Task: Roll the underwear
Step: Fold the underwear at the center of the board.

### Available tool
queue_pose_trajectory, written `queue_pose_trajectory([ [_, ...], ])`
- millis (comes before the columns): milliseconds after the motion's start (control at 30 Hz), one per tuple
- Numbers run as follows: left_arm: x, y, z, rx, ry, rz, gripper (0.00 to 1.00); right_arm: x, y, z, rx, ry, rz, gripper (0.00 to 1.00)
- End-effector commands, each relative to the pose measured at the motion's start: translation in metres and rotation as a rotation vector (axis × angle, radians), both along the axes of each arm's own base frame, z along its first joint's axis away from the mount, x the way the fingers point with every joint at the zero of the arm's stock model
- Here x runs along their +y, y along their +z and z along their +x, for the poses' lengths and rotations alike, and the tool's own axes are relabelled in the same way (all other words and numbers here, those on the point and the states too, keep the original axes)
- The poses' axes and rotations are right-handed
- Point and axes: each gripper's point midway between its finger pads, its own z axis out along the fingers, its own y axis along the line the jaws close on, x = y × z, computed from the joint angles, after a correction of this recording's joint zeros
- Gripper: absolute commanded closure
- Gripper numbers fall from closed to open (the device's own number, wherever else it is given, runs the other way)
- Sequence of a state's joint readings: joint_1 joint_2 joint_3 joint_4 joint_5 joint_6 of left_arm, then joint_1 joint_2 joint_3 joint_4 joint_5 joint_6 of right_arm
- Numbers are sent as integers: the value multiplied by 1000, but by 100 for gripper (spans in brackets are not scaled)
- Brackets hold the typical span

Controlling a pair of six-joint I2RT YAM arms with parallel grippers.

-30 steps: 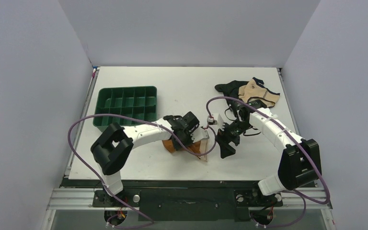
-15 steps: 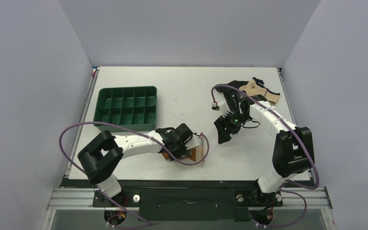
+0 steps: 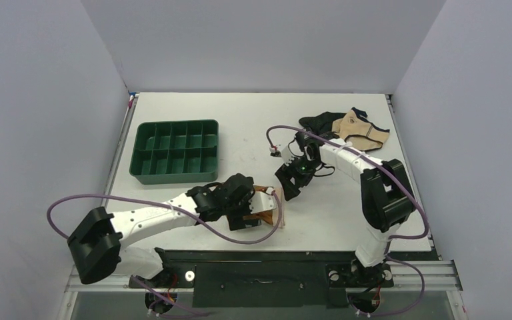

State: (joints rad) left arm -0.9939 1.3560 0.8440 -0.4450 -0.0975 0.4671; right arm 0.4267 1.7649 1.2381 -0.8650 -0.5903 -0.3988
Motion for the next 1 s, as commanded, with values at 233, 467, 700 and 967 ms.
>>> queue_pose_trajectory([
  [233, -6, -18, -11, 9, -159, 2, 3, 35, -15, 19, 54, 2, 56, 33],
  [467, -5, -49, -16, 73, -197, 68, 3, 45, -26, 18, 128, -4, 91, 44],
  [700, 5, -60, -28, 139, -231, 133, 1, 54, -26, 16, 194, -6, 160, 78],
  [967, 18, -66, -43, 204, -289, 203, 0, 39, -20, 34, 187, -66, 177, 100],
])
